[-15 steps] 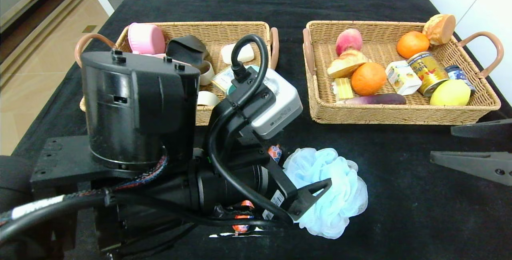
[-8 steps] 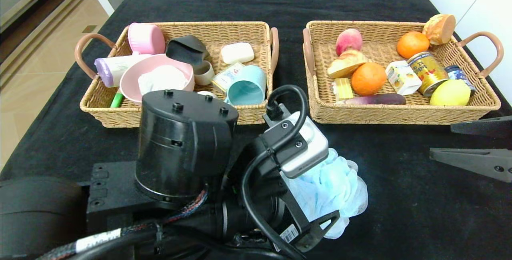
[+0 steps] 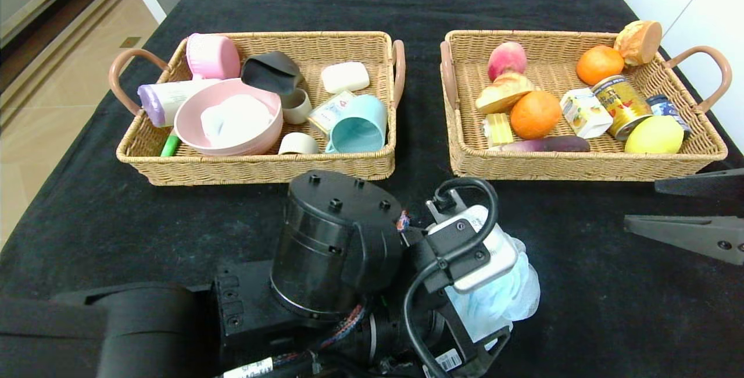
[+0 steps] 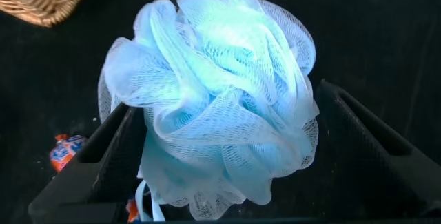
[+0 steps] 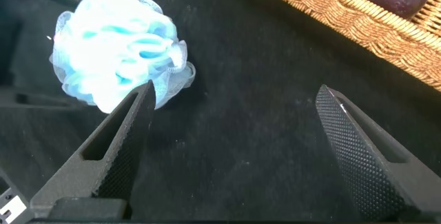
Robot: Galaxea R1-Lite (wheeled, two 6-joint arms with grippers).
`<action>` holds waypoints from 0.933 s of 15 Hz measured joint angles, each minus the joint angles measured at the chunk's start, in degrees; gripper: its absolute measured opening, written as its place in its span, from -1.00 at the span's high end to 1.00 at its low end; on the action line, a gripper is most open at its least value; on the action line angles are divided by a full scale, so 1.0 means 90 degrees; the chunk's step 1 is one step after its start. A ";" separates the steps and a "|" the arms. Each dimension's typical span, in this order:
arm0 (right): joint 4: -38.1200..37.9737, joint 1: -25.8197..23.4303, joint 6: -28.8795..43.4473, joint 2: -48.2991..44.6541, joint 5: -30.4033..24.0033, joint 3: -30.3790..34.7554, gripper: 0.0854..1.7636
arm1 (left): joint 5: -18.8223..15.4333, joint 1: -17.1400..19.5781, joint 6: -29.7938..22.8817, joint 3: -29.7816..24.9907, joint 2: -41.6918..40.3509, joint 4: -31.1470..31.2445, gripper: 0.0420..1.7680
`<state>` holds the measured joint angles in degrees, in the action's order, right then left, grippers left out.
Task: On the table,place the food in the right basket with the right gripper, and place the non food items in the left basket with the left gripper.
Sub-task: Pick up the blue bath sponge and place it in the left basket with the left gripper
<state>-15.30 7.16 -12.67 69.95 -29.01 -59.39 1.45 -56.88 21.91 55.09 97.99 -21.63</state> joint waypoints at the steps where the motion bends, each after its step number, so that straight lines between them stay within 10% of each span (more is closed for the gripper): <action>1: 0.0000 -0.0003 0.0000 -0.0003 0.0000 -0.0007 -0.92 | 0.0000 0.0000 0.0015 -0.0005 0.0073 -0.0038 -0.94; 14: 0.0001 -0.0008 0.0000 0.0015 0.0003 -0.0003 -0.92 | 0.0007 0.0144 0.0313 -0.0492 0.0753 -0.1731 -0.94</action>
<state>-15.29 7.08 -12.67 70.08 -28.99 -59.42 1.51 -55.59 24.72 50.66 104.77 -37.21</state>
